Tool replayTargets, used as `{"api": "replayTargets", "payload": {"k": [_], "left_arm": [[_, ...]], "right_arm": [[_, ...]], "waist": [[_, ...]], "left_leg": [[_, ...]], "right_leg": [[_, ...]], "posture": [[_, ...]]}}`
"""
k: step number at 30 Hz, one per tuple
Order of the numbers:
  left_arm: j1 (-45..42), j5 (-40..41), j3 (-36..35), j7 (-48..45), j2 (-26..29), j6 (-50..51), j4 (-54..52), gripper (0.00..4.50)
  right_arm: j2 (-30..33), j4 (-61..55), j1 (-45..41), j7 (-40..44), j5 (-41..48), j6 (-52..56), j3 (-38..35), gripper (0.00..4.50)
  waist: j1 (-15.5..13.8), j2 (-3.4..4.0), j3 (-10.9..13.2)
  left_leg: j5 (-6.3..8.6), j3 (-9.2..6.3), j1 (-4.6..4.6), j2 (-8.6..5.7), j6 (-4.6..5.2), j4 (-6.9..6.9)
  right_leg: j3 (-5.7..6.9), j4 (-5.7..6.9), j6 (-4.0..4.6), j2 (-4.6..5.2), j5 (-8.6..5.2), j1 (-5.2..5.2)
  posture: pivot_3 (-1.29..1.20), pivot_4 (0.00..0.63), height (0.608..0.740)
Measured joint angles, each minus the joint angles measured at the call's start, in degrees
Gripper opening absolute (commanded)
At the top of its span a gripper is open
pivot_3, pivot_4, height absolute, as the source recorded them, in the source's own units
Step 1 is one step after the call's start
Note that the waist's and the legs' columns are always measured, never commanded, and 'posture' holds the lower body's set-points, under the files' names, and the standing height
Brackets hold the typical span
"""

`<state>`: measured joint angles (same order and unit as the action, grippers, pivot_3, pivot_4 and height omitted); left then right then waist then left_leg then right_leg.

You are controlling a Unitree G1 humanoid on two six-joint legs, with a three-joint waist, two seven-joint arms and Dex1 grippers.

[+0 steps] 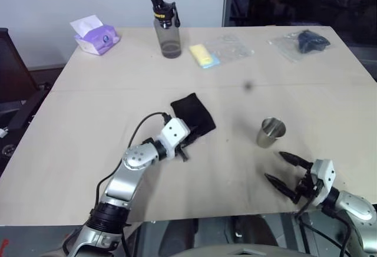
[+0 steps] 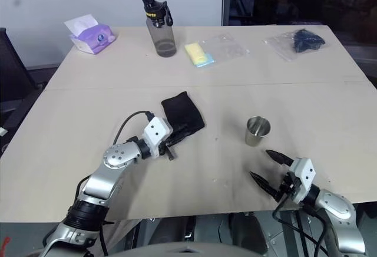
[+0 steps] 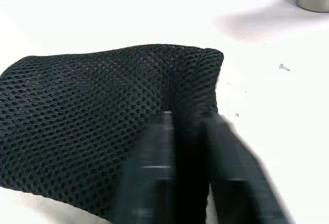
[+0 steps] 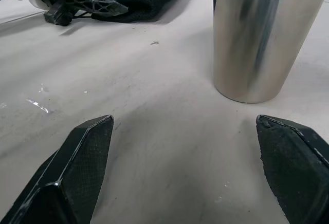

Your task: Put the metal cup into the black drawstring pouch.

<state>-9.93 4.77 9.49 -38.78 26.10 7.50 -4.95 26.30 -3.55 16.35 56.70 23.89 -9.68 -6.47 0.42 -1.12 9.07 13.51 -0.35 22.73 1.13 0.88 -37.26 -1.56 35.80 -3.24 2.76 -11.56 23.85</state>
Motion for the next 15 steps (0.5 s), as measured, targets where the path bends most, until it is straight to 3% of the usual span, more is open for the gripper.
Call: {"api": "replayTargets", "payload": {"k": [7,10,15], "left_arm": [[-1.2,1.7,-0.1,-0.8,-1.2,1.4,1.0,0.05],[-1.3,7.7,-1.2,-3.3,-2.2,7.3,-0.2,0.05],[-4.5,17.9,-6.7,-3.2,-3.7,19.2,-1.3,0.05]], "right_arm": [[-0.5,-1.6,-1.3,-1.7,0.2,-1.4,-0.6,4.50],[0.3,-6.8,-2.8,-2.4,0.8,-1.7,-1.1,4.50],[7.3,-19.3,-8.2,-4.8,0.3,4.5,-1.1,4.50]], "waist": [[0.1,0.00,0.0],[0.1,0.00,0.0],[0.2,-0.03,0.0]], "left_leg": [[0.00,0.00,-0.01,-0.01,0.00,-0.03],[0.00,-0.05,0.00,0.00,0.00,-0.05],[-0.01,-0.10,-0.01,-0.01,0.00,-0.10]], "right_leg": [[-0.01,0.01,-0.01,0.00,0.00,-0.02],[0.02,0.05,-0.01,-0.02,0.00,-0.02],[0.04,0.08,-0.01,-0.05,0.01,-0.04]], "posture": [[0.00,0.150,0.740],[0.00,0.150,0.740],[0.00,0.150,0.740]]}}
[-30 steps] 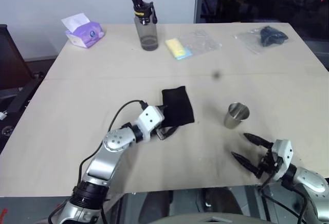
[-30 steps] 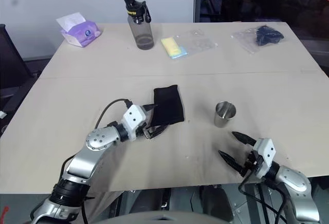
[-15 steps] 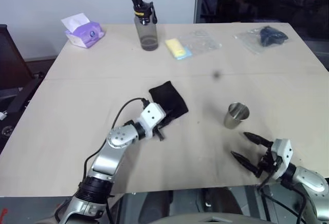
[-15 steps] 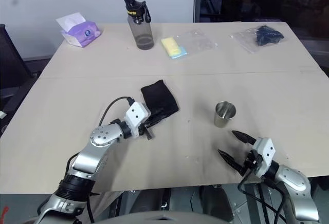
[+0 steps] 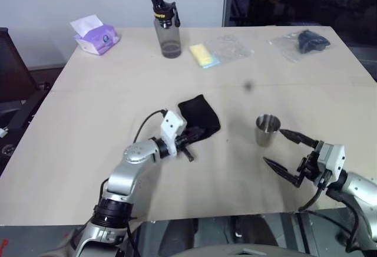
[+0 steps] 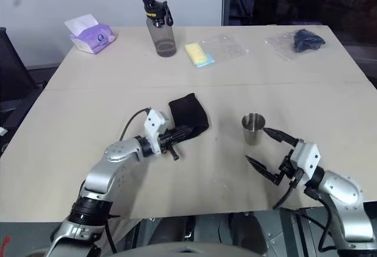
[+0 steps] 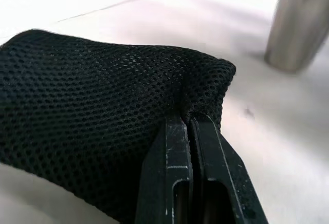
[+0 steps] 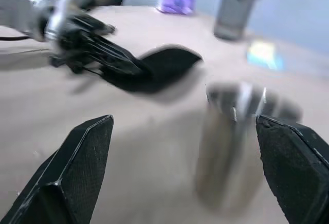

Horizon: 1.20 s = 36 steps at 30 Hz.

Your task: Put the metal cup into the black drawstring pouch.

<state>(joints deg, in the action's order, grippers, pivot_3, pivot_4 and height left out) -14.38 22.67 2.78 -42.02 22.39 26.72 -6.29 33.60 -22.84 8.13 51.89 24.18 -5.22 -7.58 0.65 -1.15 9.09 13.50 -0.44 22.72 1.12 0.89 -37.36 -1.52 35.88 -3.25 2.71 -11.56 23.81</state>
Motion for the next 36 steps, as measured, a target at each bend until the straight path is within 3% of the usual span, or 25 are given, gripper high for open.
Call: {"api": "replayTargets", "payload": {"k": [9,18,21,26,28,36], "left_arm": [[-1.5,5.6,-1.5,0.3,0.2,9.0,-3.2,0.05],[-2.3,6.7,-2.3,1.3,0.8,10.7,-4.8,0.05],[-2.4,6.7,-2.3,1.8,0.7,11.0,-4.9,0.00],[-2.4,6.4,-2.2,2.3,0.8,10.6,-4.9,0.00],[-2.4,6.1,-2.2,2.3,0.8,10.5,-4.9,0.00],[-3.9,5.1,-2.3,4.8,-0.7,10.7,-3.8,0.00]], "right_arm": [[9.3,-0.6,-7.6,-2.2,-9.6,10.2,3.8,4.50],[13.3,-0.8,-6.3,-0.7,-11.8,12.5,4.4,4.50],[16.1,-0.9,-5.6,-0.3,-15.1,13.4,5.6,3.36],[17.9,1.5,-3.2,-0.3,-19.3,13.3,6.7,0.72],[17.3,1.5,-3.1,-0.8,-18.8,13.3,6.2,0.04],[9.0,-1.3,-9.6,-4.1,-10.4,14.7,2.1,0.04]], "waist": [[-0.2,-0.06,0.0],[-0.2,-0.07,0.0],[-0.2,-0.08,0.0],[-0.2,-0.12,0.1],[-0.1,-0.12,0.1],[0.0,-0.15,0.1]], "left_leg": [[0.00,-0.07,0.04,-0.09,0.00,-0.02],[0.00,-0.05,0.04,-0.09,0.00,-0.04],[0.00,-0.07,0.03,-0.09,0.00,-0.04],[0.00,-0.04,0.04,-0.10,0.00,-0.04],[0.00,-0.05,0.03,-0.09,0.00,-0.04],[0.00,-0.06,0.03,-0.09,0.00,-0.04]], "right_leg": [[0.00,-0.02,0.03,0.02,0.00,-0.05],[-0.02,-0.02,0.02,0.02,0.00,-0.05],[-0.01,-0.02,0.02,0.01,0.00,-0.06],[-0.02,-0.03,0.02,0.02,0.00,-0.05],[-0.02,-0.03,0.02,0.02,0.00,-0.05],[-0.02,-0.03,0.01,0.01,0.00,-0.05]], "posture": [[0.00,0.150,0.740],[0.00,0.150,0.740],[0.00,0.150,0.740],[0.00,0.150,0.740],[0.00,0.150,0.740],[0.00,0.150,0.740]]}}
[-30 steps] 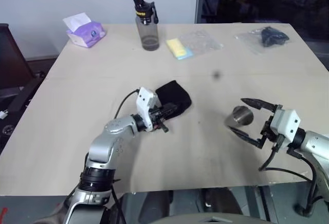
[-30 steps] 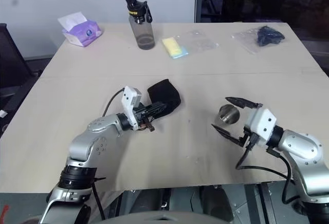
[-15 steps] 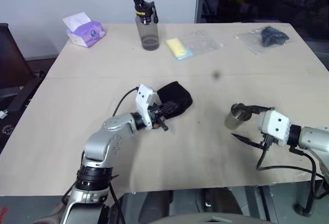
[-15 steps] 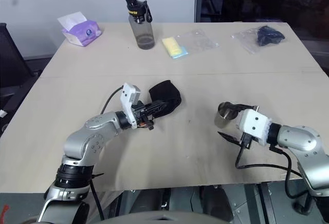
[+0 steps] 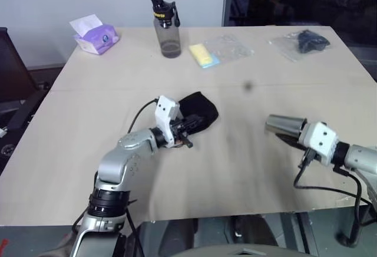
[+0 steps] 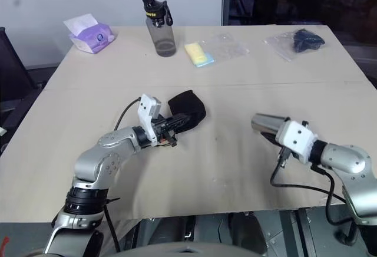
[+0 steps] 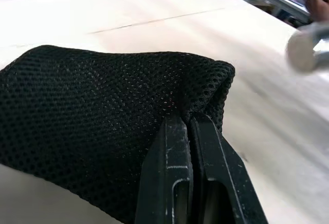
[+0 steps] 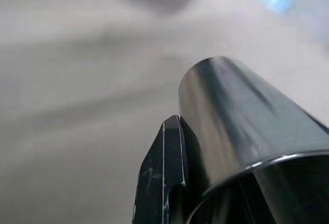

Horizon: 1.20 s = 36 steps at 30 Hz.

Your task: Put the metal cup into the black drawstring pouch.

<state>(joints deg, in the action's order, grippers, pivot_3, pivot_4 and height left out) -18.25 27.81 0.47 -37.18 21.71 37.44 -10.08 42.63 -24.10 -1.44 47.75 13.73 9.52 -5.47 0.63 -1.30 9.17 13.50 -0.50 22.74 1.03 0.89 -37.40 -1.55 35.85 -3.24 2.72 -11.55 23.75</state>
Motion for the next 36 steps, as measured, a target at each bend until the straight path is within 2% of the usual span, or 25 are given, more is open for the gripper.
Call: {"api": "replayTargets", "payload": {"k": [5,13,16,25,30,34,36], "left_arm": [[-2.5,2.3,-0.1,1.2,-2.2,3.6,-0.3,0.00],[-5.9,8.4,-0.5,2.4,-2.0,12.0,-4.0,0.00],[-7.7,10.9,-1.1,3.8,-3.1,14.9,-5.1,0.00],[-10.8,22.8,-9.9,12.4,-9.8,22.4,-5.1,0.00],[-11.1,26.1,-9.9,14.0,-10.1,24.9,-5.1,0.00],[-11.0,28.8,-8.9,14.5,-10.4,26.8,-5.7,0.00],[-10.9,29.2,-8.8,14.5,-10.0,27.0,-6.5,0.00]], "right_arm": [[-4.5,-5.6,-7.5,-1.1,2.8,3.5,5.4,0.04],[-10.6,-4.0,-13.7,-3.5,0.6,5.4,13.5,0.04],[-12.1,-2.2,-13.8,-4.4,-0.4,5.1,14.5,0.04],[-11.1,0.0,-12.4,-3.6,-4.6,2.0,16.3,0.04],[-11.2,1.0,-13.1,-4.6,-8.3,1.4,17.6,0.04],[-16.1,2.7,-14.0,-8.4,-8.3,4.0,17.4,0.04],[-21.0,2.7,-14.0,-11.0,-4.6,7.4,15.6,0.04]], "waist": [[0.0,-0.01,0.0],[0.0,-0.03,0.0],[-0.1,-0.03,0.0],[0.1,-0.04,0.0],[0.1,-0.04,0.0],[0.1,-0.06,0.0],[0.2,-0.07,0.0]], "left_leg": [[0.00,-0.06,0.02,0.00,0.00,0.00],[0.00,-0.08,0.04,-0.01,0.00,0.00],[0.00,-0.09,0.04,-0.03,0.00,0.00],[-0.01,-0.12,0.02,-0.02,0.00,0.01],[-0.01,-0.11,0.02,-0.04,-0.01,0.00],[-0.01,-0.14,0.02,-0.04,-0.01,0.01],[-0.01,-0.15,0.02,-0.02,-0.01,0.01]], "right_leg": [[0.03,0.00,0.01,-0.01,0.01,0.00],[0.04,0.01,0.05,0.00,0.04,0.00],[0.04,0.01,0.15,0.01,0.10,0.00],[0.05,0.03,0.17,-0.01,0.13,0.00],[0.04,0.03,0.18,-0.02,0.13,-0.01],[0.05,0.03,0.21,-0.02,0.14,-0.01],[0.05,0.04,0.22,-0.04,0.15,0.00]], "posture": [[0.00,0.150,0.740],[0.00,0.150,0.740],[0.00,0.150,0.740],[0.00,0.150,0.740],[0.00,0.150,0.740],[0.00,0.150,0.740],[0.00,0.150,0.740]]}}
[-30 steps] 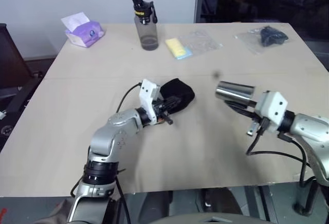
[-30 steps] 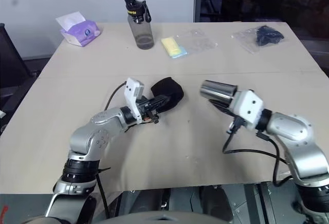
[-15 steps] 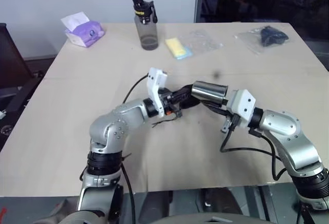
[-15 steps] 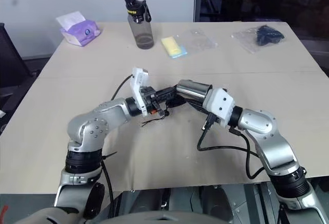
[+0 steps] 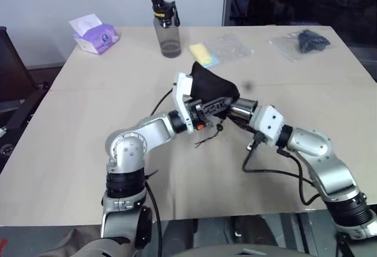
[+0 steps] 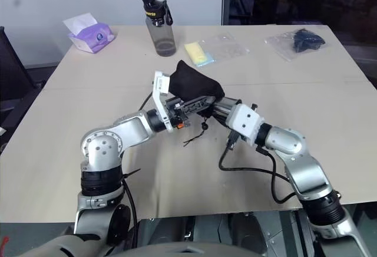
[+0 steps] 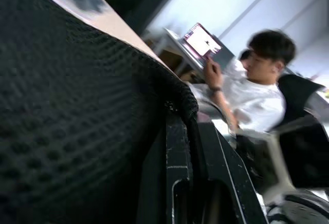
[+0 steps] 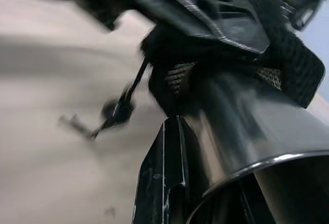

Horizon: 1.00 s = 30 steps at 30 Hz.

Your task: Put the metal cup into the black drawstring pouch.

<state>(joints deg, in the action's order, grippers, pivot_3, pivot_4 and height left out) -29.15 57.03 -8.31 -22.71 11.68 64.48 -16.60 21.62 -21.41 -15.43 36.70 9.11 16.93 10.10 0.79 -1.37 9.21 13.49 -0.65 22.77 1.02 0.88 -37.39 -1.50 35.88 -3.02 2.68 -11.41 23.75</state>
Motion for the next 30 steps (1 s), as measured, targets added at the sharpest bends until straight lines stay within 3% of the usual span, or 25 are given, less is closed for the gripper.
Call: {"api": "replayTargets", "payload": {"k": [5,10,12,15,19,22,26,30], "left_arm": [[0.2,0.6,0.3,-0.2,1.2,-1.0,-1.7,0.00],[0.0,2.7,-0.3,-0.9,1.5,-1.7,-2.5,0.00],[-0.1,2.9,-0.2,-1.0,1.6,-1.7,-2.3,0.00],[-0.7,3.3,1.4,-0.7,0.8,-0.8,0.0,0.00],[-2.5,3.0,2.3,-0.4,0.2,-0.7,2.0,0.00],[-2.8,2.6,2.9,0.0,-0.3,-0.9,3.0,0.00],[-3.5,2.6,3.2,0.3,-1.4,-1.3,3.7,0.00],[-3.5,2.6,3.2,0.5,-1.8,-1.8,3.7,0.00]], "right_arm": [[-11.6,-0.2,-0.1,-6.1,13.4,8.4,-5.8,0.04],[-13.9,-0.5,-1.7,-7.4,21.0,13.0,-7.8,0.04],[-11.5,-0.3,-2.6,-6.8,18.4,11.9,-5.9,0.04],[0.6,4.7,-8.7,-2.8,0.8,1.2,5.6,0.04],[6.2,12.6,-13.4,0.3,-14.0,-12.4,15.3,0.04],[7.9,17.2,-16.6,0.0,-22.4,-20.3,17.9,0.04],[5.9,20.1,-17.2,-0.8,-24.0,-22.7,17.5,0.04],[2.8,19.5,-14.6,1.5,-18.3,-18.4,14.2,0.04]], "waist": [[0.0,0.00,0.0],[0.0,0.01,0.0],[0.0,0.02,0.0],[0.2,0.04,0.0],[0.2,0.04,0.1],[0.1,-0.01,0.1],[0.0,-0.06,0.1],[0.0,-0.09,0.1]], "left_leg": [[0.00,-0.01,0.00,0.00,0.00,0.00],[0.00,0.00,0.00,-0.01,0.00,0.00],[0.00,0.02,0.00,-0.01,0.00,0.00],[0.00,0.05,-0.02,-0.07,0.00,0.00],[0.00,0.02,-0.01,-0.05,0.00,0.07],[0.00,0.01,0.02,-0.05,0.00,0.08],[-0.01,0.02,0.03,-0.05,-0.01,0.08],[-0.01,-0.02,0.03,-0.05,-0.01,0.07]], "right_leg": [[0.00,0.01,0.01,0.00,0.00,0.00],[0.00,0.00,0.02,0.01,0.00,-0.01],[0.00,0.00,0.01,0.01,0.00,-0.01],[-0.02,-0.03,-0.17,0.02,-0.12,0.00],[-0.02,-0.03,-0.06,-0.01,-0.05,0.05],[-0.02,-0.05,-0.02,0.00,0.00,0.05],[-0.03,-0.05,-0.01,0.01,0.01,0.04],[-0.01,-0.05,0.00,0.02,0.01,0.02]], "posture": [[0.00,0.150,0.740],[0.00,0.150,0.740],[0.00,0.150,0.740],[0.00,0.150,0.740],[0.00,0.150,0.740],[0.00,0.150,0.740],[0.00,0.150,0.740],[0.00,0.150,0.740]]}}
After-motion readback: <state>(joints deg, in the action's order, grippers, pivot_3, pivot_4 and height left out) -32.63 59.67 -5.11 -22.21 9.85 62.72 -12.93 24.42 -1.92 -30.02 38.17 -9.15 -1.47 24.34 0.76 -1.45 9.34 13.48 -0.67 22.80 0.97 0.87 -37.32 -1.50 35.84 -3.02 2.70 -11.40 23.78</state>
